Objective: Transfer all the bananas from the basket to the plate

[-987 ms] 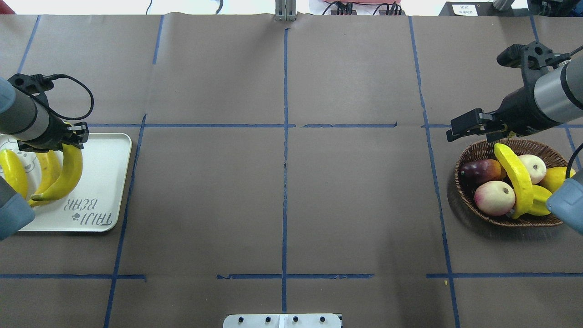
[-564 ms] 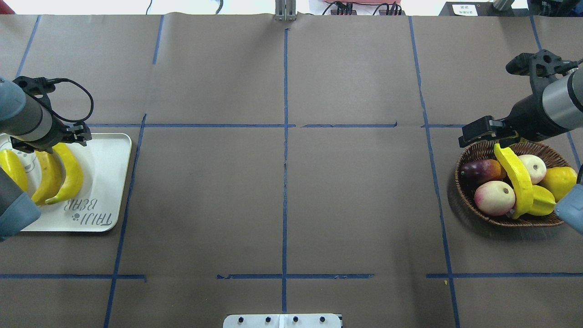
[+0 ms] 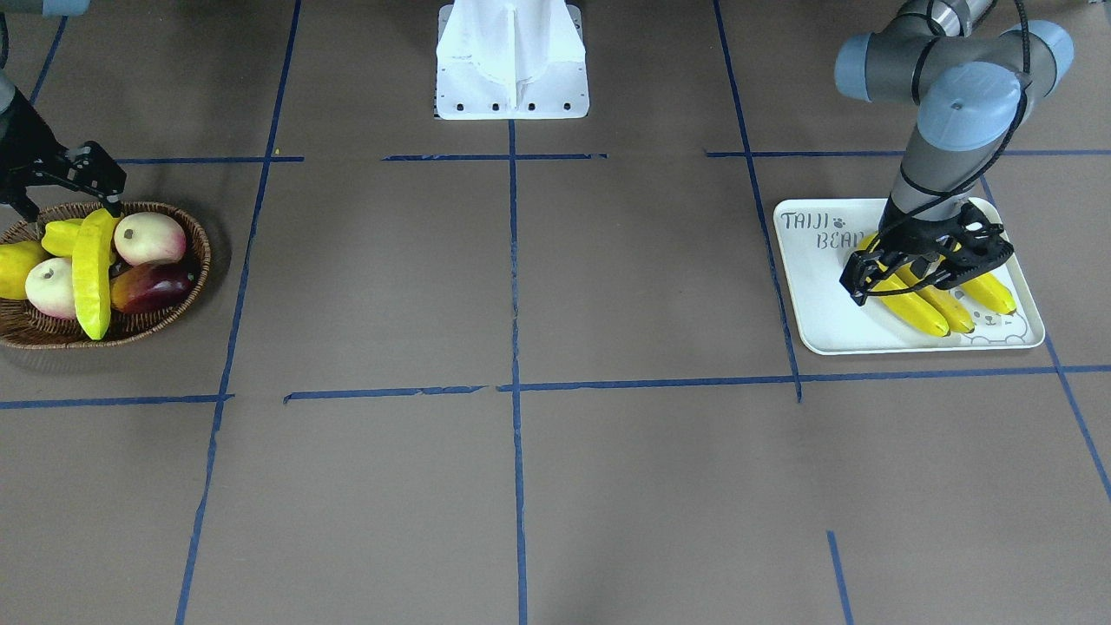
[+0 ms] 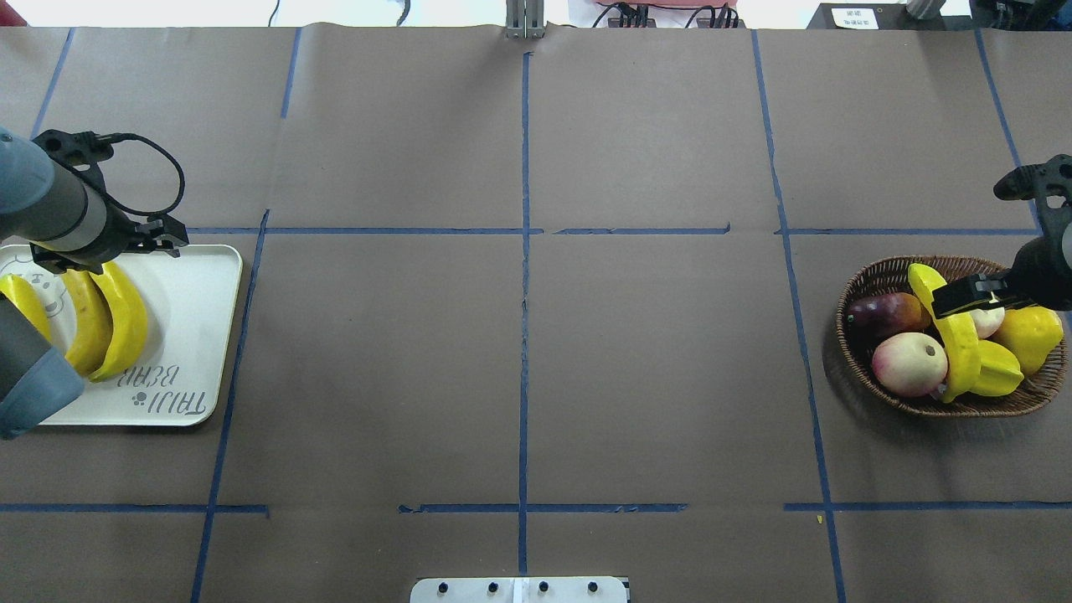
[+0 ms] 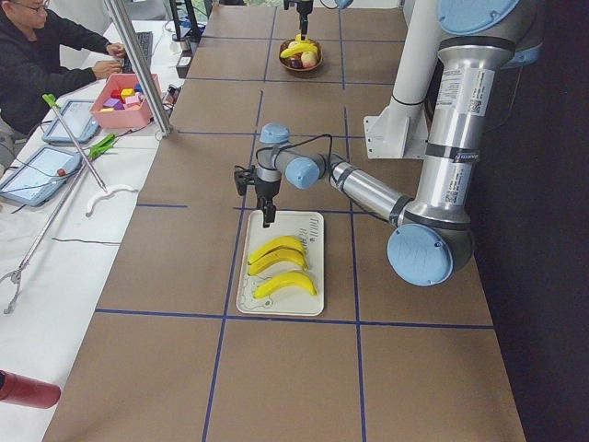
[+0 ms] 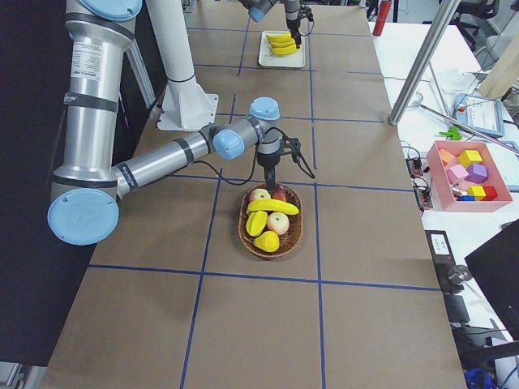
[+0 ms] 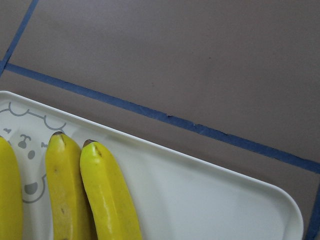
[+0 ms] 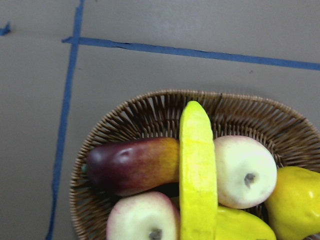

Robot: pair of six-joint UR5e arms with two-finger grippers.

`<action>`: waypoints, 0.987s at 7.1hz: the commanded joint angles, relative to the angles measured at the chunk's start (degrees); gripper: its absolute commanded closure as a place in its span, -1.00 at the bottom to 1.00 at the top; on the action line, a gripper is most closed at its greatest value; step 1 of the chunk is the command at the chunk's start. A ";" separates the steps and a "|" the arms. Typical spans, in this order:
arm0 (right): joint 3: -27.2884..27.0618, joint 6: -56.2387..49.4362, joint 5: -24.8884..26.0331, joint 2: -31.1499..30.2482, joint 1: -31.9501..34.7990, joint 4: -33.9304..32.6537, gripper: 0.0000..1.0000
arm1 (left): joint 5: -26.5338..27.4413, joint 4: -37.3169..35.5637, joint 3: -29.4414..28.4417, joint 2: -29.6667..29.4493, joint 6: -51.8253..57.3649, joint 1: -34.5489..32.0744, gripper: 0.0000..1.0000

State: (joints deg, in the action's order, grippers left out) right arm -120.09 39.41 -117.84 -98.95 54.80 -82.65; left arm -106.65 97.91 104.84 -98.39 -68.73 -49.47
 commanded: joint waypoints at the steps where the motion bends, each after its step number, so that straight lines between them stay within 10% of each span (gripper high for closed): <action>1: 6.93 -0.22 0.42 1.29 -0.39 0.03 -0.90 | -0.04 0.00 -0.07 -0.66 -0.26 0.07 -0.99; 7: 8.63 0.49 -0.11 2.71 -3.12 -0.06 -0.69 | -0.04 -0.09 0.10 -1.45 -0.44 0.07 -0.99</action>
State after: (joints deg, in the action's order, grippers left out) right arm -112.05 39.88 -118.00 -96.24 51.78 -82.74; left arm -106.70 97.85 104.95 -99.64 -69.14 -49.39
